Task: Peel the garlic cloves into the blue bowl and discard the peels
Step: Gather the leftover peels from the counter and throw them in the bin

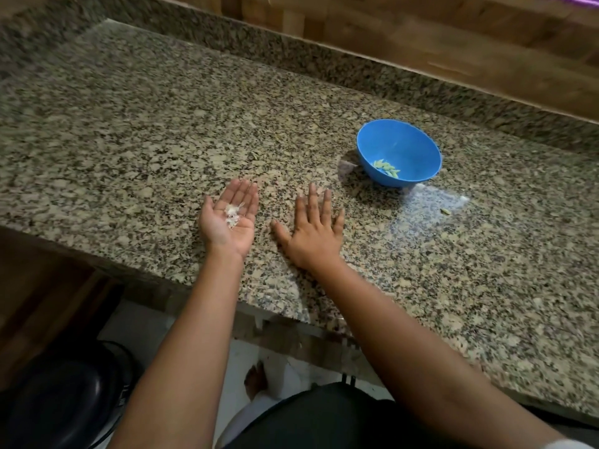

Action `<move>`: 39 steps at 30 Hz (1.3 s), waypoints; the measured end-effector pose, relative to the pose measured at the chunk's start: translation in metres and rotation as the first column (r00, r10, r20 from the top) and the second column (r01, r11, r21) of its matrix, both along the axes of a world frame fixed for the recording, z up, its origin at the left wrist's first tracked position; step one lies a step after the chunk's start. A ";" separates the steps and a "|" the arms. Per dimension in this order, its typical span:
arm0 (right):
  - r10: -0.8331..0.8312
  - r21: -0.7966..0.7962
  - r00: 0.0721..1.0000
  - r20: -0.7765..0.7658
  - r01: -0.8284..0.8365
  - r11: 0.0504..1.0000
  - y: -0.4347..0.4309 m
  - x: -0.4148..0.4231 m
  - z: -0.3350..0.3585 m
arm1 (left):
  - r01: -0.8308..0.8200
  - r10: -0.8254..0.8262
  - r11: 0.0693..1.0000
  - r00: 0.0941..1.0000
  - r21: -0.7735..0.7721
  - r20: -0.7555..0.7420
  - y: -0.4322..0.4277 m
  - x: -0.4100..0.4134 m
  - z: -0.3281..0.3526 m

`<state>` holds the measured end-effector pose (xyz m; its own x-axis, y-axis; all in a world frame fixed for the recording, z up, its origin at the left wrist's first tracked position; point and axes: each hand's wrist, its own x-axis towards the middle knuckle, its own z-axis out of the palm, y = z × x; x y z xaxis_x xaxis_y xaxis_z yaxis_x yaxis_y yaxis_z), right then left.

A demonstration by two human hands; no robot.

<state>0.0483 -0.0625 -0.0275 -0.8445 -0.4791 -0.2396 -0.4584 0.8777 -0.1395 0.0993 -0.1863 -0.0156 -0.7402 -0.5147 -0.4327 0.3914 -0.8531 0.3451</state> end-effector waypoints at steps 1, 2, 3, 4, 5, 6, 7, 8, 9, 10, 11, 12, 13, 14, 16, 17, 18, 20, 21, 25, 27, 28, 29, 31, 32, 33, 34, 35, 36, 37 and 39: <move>-0.025 -0.010 1.000 0.003 0.025 1.000 0.003 0.001 0.000 | 0.011 -0.011 1.000 1.000 -0.002 0.002 0.002 -0.001 0.001; -0.047 -0.019 0.999 0.007 0.047 0.999 0.006 0.002 -0.001 | 0.024 -0.024 1.000 1.000 -0.005 0.002 0.005 -0.003 0.002; -0.065 -0.024 0.998 0.012 0.065 0.998 0.010 0.003 -0.001 | 0.040 -0.040 0.999 0.999 -0.006 0.000 0.009 -0.005 0.003; -0.080 -0.026 0.997 0.016 0.080 0.996 0.015 0.004 -0.001 | 0.057 -0.057 0.998 0.998 -0.004 -0.003 0.012 -0.007 0.004; -0.095 -0.029 0.995 0.018 0.096 0.995 0.020 0.005 -0.001 | 0.076 -0.076 0.997 0.997 0.000 -0.005 0.016 -0.009 0.004; -0.112 -0.033 0.993 0.020 0.113 0.993 0.026 0.006 -0.001 | 0.097 -0.097 0.995 0.995 0.001 -0.004 0.021 -0.010 0.004; -0.131 -0.038 0.991 0.023 0.132 0.991 0.032 0.007 -0.002 | 0.118 -0.118 0.993 0.993 0.000 -0.001 0.025 -0.012 0.003; -0.150 -0.044 0.988 0.027 0.151 0.988 0.038 0.009 -0.001 | 0.138 -0.138 0.990 0.990 0.000 0.005 0.030 -0.014 0.002; -0.167 -0.048 0.985 0.032 0.169 0.984 0.045 0.010 -0.001 | 0.157 -0.157 0.988 0.988 0.002 0.011 0.034 -0.015 0.002; -0.182 -0.047 0.983 0.038 0.184 0.982 0.051 0.013 -0.001 | 0.173 -0.173 0.985 0.985 0.005 0.018 0.039 -0.016 0.002; -0.192 -0.042 0.980 0.043 0.194 0.980 0.057 0.015 -0.001 | 0.186 -0.187 0.982 0.982 0.009 0.023 0.043 -0.017 0.002; -0.199 -0.037 0.979 0.046 0.200 0.979 0.062 0.017 -0.002 | 0.199 -0.199 0.980 0.980 0.015 0.023 0.047 -0.017 0.002; -0.197 -0.038 0.979 0.045 0.198 0.979 0.066 0.019 -0.003 | 0.210 -0.210 0.978 0.977 0.021 0.020 0.051 -0.018 0.002; -0.180 -0.047 0.983 0.036 0.182 0.982 0.070 0.019 -0.003 | 0.221 -0.222 0.975 0.975 0.024 0.016 0.054 -0.019 0.002; -0.058 -0.086 0.998 -0.034 0.055 0.995 0.082 0.018 -0.002 | 0.244 -0.245 0.970 0.970 0.017 0.014 0.059 -0.020 0.001; 0.060 -0.084 0.994 -0.092 -0.068 0.994 0.090 0.014 -0.001 | 0.253 -0.253 0.967 0.967 0.011 0.015 0.061 -0.020 0.001; 0.193 -0.047 0.972 -0.137 -0.201 0.979 0.099 0.011 0.001 | 0.259 -0.259 0.966 0.966 0.004 0.018 0.063 -0.020 0.001; 0.383 0.051 0.911 -0.154 -0.380 0.924 0.117 0.003 0.004 | 0.264 -0.264 0.965 0.964 -0.006 0.026 0.066 -0.020 0.000; 0.409 0.070 0.903 -0.130 -0.404 0.912 0.126 -0.001 0.004 | 0.267 -0.266 0.964 0.963 -0.008 0.031 0.067 -0.020 -0.001; 0.351 0.053 0.935 -0.056 -0.348 0.936 0.140 -0.020 0.003 | 0.282 -0.282 0.959 0.959 -0.010 0.042 0.074 -0.022 0.000; 0.322 0.044 0.946 -0.043 -0.321 0.946 0.140 -0.029 0.003 | 0.287 -0.286 0.958 0.957 -0.012 0.047 0.076 -0.024 0.001; 0.313 0.031 0.949 -0.038 -0.312 0.949 0.140 -0.032 0.003 | 0.288 -0.287 0.957 0.956 -0.015 0.051 0.077 -0.024 0.001; 0.297 0.001 0.954 -0.038 -0.297 0.955 0.140 -0.032 0.002 | 0.292 -0.290 0.956 0.955 -0.018 0.056 0.078 -0.024 0.001; 0.203 -0.138 0.979 -0.033 -0.206 0.969 0.140 -0.030 0.004 | 0.304 -0.301 0.952 0.951 -0.027 0.064 0.080 -0.023 0.001; 0.140 -0.231 0.990 -0.009 -0.138 0.963 0.139 -0.029 0.007 | 0.307 -0.304 0.951 0.950 -0.035 0.067 0.081 -0.023 0.001; 0.084 -0.328 0.996 0.032 -0.069 0.942 0.137 -0.029 0.010 | 0.307 -0.304 0.951 0.950 -0.040 0.071 0.081 -0.023 0.000; 0.050 -0.409 0.996 0.077 -0.014 0.912 0.135 -0.029 0.014 | 0.306 -0.302 0.951 0.951 -0.042 0.071 0.081 -0.024 0.000; 0.038 -0.461 0.992 0.116 0.020 0.887 0.132 -0.029 0.017 | 0.303 -0.300 0.952 0.951 -0.041 0.070 0.082 -0.025 -0.001; 0.045 -0.484 0.988 0.145 0.031 0.875 0.128 -0.029 0.020 | 0.301 -0.298 0.953 0.952 -0.040 0.070 0.082 -0.025 -0.001; 0.060 -0.486 0.985 0.161 0.026 0.873 0.124 -0.029 0.023 | 0.299 -0.295 0.954 0.953 -0.038 0.073 0.082 -0.026 -0.001; 0.090 -0.498 0.984 0.155 -0.001 0.867 0.117 -0.030 0.024 | 0.297 -0.294 0.954 0.952 -0.034 0.081 0.083 -0.028 -0.002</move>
<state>0.0184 0.0548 -0.0039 -0.7873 -0.6089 -0.0968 -0.4268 0.6515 -0.6272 0.0715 -0.1031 -0.0177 -0.8289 -0.2980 -0.4734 0.0961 -0.9096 0.4043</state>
